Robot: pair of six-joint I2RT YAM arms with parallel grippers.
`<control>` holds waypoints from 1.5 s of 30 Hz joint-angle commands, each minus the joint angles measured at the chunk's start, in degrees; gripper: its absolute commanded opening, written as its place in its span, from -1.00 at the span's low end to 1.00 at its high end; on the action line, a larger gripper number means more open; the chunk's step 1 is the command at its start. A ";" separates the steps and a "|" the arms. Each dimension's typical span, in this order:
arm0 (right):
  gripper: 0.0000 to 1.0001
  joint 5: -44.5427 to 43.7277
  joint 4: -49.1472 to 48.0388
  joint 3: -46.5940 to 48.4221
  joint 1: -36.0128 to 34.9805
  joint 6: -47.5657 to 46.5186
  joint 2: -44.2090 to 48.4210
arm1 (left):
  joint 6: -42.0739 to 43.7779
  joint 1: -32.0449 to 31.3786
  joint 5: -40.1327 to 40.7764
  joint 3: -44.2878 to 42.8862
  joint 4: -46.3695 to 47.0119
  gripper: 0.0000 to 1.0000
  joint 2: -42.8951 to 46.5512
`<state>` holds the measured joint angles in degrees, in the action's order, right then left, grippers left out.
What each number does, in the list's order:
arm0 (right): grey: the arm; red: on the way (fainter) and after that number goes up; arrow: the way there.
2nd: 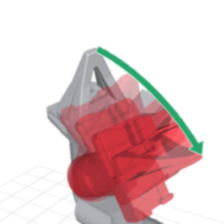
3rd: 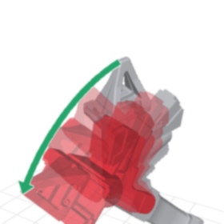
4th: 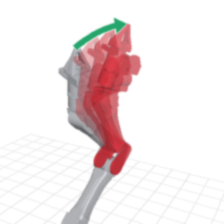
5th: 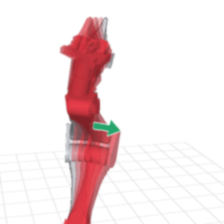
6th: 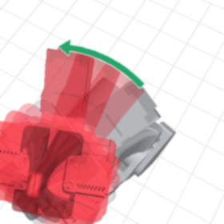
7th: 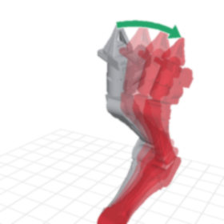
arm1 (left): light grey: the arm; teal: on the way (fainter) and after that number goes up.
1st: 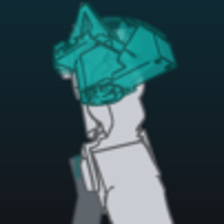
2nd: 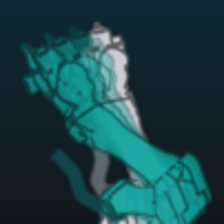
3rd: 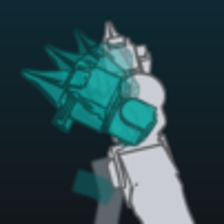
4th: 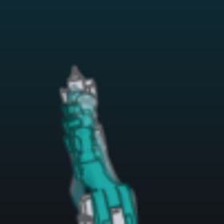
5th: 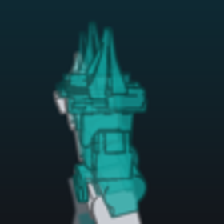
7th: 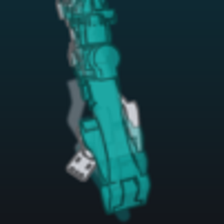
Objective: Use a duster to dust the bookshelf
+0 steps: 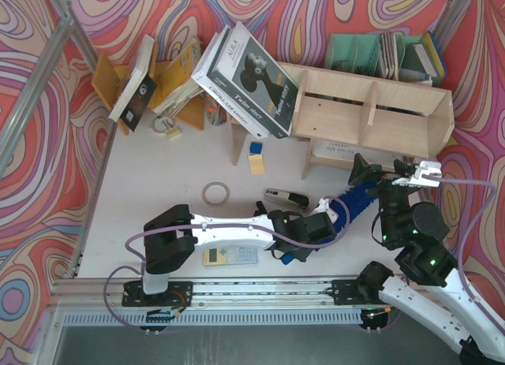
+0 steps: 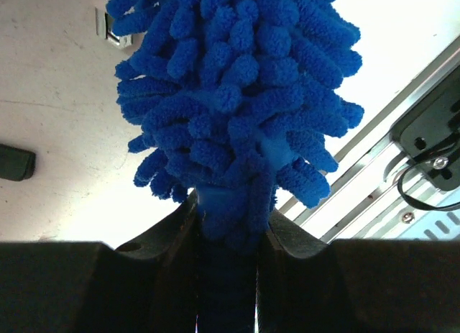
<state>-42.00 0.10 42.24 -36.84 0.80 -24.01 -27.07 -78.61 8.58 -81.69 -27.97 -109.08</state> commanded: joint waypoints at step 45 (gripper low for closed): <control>0.97 -2.32 8.33 20.72 -0.07 1.39 -3.29 | 16.13 -3.40 -0.68 -0.34 2.19 -1.00 24.37</control>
<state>-43.51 7.44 61.49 -36.84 1.91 -26.70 -13.63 -82.76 6.37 -80.79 -31.09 -86.26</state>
